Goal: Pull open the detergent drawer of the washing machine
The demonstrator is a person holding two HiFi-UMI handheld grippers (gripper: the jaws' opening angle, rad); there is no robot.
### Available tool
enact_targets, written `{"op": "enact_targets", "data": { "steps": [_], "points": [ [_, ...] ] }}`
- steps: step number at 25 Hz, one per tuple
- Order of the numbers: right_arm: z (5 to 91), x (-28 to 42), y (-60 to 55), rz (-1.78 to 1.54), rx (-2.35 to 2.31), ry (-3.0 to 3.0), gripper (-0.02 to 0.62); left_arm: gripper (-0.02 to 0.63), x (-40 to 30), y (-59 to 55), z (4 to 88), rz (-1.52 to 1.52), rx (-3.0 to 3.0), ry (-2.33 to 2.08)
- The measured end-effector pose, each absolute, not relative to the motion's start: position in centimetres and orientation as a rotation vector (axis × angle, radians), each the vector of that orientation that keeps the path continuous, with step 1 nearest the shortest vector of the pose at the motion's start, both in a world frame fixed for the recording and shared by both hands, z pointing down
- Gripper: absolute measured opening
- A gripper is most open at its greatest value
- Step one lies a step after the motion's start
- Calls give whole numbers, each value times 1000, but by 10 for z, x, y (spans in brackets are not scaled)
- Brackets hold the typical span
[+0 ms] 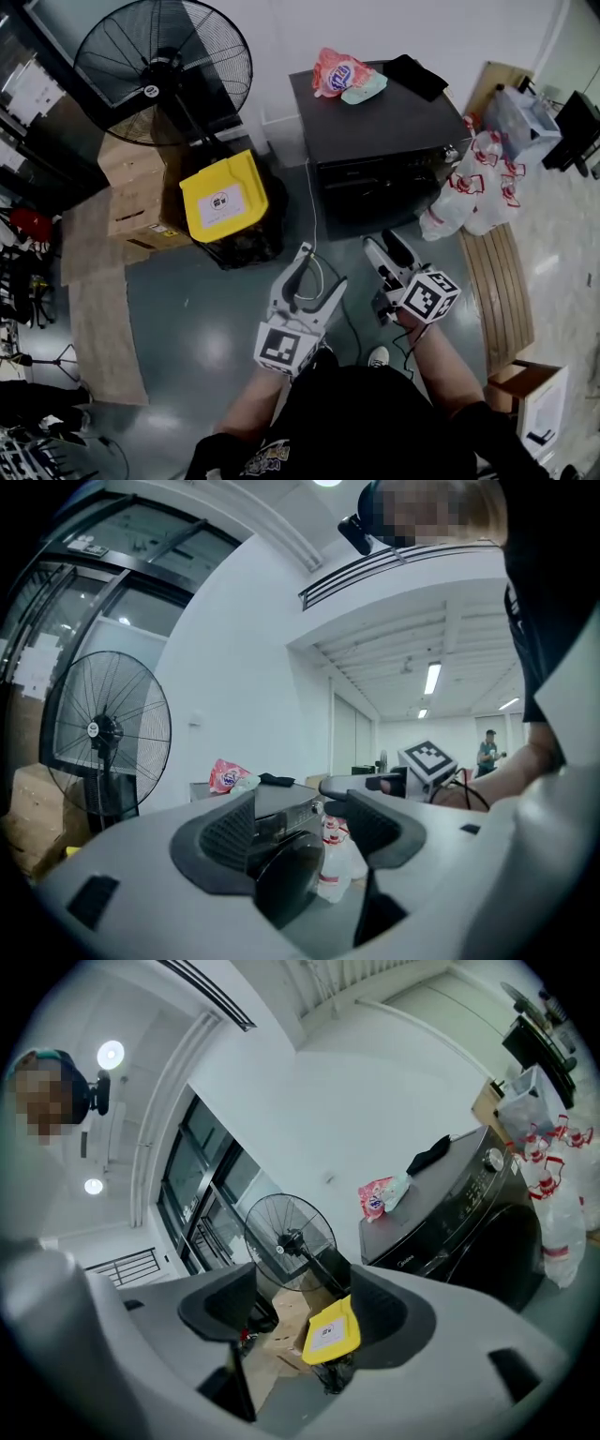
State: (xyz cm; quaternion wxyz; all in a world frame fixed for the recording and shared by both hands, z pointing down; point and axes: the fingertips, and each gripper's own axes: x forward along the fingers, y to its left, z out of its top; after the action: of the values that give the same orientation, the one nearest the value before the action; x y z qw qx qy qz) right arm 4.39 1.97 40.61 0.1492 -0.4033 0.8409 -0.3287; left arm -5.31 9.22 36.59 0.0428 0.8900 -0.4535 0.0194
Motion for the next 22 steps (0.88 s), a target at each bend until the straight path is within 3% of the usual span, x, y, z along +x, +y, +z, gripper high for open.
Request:
{"op": "enact_targets", "data": {
  "steps": [10,22],
  "points": [
    [429,-11,-32,-979,-1238,2333,330,281,-109,43,379,52,2786,-1261],
    [454,-29,-66,-1057,-1278,2216,342,282,-131,22,375,41,2818,-1174]
  ]
}}
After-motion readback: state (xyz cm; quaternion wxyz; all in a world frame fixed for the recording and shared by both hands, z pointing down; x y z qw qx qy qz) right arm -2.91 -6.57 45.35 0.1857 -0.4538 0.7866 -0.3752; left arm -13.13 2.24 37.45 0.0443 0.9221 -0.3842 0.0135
